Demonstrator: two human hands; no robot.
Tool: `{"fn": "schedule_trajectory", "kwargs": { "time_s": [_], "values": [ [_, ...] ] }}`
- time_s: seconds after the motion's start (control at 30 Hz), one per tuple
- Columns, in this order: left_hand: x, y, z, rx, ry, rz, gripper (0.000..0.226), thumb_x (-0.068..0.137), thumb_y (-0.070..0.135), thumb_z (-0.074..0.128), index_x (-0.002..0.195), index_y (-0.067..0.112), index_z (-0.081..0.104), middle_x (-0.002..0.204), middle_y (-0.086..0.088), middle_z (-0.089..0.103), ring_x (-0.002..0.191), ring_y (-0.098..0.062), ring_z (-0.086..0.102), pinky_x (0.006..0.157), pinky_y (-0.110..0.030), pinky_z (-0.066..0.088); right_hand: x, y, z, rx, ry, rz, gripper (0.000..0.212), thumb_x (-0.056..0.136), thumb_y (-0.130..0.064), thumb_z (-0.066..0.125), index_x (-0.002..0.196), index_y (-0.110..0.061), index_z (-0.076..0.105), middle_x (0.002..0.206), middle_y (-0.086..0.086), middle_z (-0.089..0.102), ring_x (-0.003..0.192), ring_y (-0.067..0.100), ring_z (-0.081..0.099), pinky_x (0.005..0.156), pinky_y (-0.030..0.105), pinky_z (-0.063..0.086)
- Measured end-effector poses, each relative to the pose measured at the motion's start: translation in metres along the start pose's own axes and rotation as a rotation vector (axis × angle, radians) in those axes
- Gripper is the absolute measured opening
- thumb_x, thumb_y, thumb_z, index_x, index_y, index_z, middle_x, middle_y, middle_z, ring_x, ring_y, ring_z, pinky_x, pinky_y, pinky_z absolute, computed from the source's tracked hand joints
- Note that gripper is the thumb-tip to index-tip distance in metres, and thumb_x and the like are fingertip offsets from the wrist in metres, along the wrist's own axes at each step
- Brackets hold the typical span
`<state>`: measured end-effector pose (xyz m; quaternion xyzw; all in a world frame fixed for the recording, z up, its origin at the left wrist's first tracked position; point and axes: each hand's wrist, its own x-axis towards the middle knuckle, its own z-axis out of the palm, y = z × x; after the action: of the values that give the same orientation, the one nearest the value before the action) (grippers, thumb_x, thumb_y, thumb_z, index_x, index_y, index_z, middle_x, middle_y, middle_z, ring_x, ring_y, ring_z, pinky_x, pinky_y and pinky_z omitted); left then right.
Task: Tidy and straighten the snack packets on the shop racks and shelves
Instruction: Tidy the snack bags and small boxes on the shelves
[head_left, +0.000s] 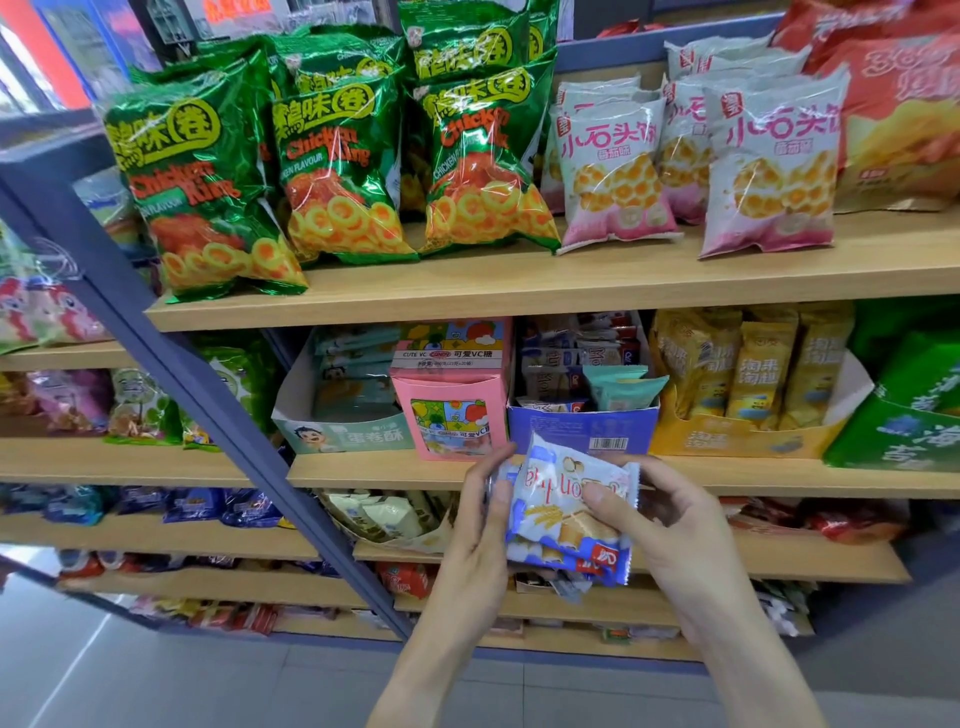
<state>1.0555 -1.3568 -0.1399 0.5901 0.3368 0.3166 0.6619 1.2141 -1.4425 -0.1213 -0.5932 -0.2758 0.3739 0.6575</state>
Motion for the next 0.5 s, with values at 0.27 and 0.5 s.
{"fn": "schedule_trajectory", "kwargs": {
  "time_s": [0.27, 0.5],
  "values": [
    [0.003, -0.004, 0.0, -0.104, -0.072, -0.1, 0.06, 0.09, 0.037, 0.077, 0.139, 0.052, 0.046, 0.134, 0.003, 0.068, 0.12, -0.023, 0.068, 0.095, -0.042, 0.058, 0.005, 0.007, 0.005, -0.056, -0.002, -0.003, 0.039, 0.069, -0.029, 0.086, 0.107, -0.026, 0.075, 0.104, -0.004, 0.076, 0.092, 0.008, 0.073, 0.064, 0.027, 0.061],
    [0.014, -0.001, 0.008, -0.211, 0.083, -0.14, 0.057, 0.082, 0.029, 0.074, 0.123, 0.058, 0.047, 0.113, 0.003, 0.077, 0.101, -0.025, 0.076, 0.08, -0.043, 0.062, 0.043, 0.005, -0.011, -0.456, 0.424, -0.225, 0.072, 0.081, -0.032, 0.083, 0.142, -0.031, 0.045, 0.13, -0.018, 0.057, 0.088, 0.007, 0.066, 0.066, 0.026, 0.055]
  ]
}}
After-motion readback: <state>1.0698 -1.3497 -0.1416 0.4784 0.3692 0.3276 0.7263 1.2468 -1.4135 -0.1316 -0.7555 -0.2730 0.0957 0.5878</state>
